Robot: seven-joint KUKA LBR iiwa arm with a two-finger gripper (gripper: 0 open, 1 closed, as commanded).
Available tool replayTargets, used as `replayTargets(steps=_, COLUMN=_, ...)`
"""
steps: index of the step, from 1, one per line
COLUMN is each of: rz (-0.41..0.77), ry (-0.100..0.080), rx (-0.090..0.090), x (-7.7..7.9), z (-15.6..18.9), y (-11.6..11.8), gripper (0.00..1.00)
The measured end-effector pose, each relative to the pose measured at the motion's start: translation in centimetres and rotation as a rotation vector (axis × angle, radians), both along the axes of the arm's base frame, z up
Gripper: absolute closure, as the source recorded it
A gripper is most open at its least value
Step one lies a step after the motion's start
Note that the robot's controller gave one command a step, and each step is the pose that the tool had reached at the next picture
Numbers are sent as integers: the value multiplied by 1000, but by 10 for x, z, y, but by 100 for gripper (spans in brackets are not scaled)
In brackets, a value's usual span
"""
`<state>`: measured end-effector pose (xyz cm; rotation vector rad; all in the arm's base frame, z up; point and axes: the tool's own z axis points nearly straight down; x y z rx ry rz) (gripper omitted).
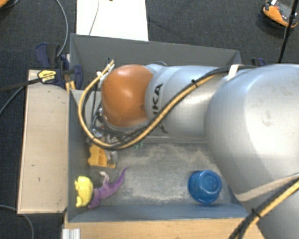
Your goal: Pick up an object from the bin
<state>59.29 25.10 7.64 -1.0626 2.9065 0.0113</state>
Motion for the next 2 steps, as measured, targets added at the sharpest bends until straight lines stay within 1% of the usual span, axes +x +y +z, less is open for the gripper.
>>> replayTargets(steps=1, rz=-16, ry=10, rx=-5, x=-9, z=53, y=-3, gripper=100)
replayTargets(steps=2, rz=-25, ry=-8, rx=4, x=-2, z=80, y=-2, gripper=100)
